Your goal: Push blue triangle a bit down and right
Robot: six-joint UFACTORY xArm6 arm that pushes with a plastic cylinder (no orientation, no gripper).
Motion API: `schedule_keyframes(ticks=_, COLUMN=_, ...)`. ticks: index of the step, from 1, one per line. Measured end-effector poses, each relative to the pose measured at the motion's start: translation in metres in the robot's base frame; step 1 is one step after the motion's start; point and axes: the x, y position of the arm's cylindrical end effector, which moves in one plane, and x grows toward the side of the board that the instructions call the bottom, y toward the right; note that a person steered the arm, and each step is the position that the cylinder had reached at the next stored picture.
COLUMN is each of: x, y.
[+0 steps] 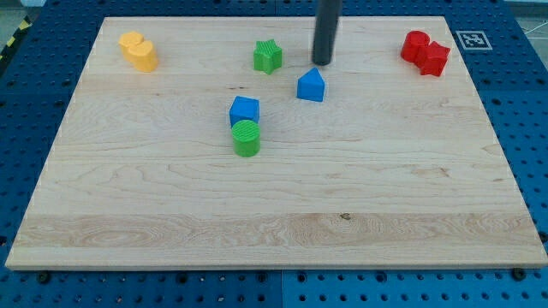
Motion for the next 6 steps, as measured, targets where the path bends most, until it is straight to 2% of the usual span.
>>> schedule_keyframes(ticks=2, x=0.010, y=-0.033)
schedule_keyframes(ticks=3, x=0.025, y=-0.019)
schedule_keyframes(ticks=6, x=0.110, y=0.029)
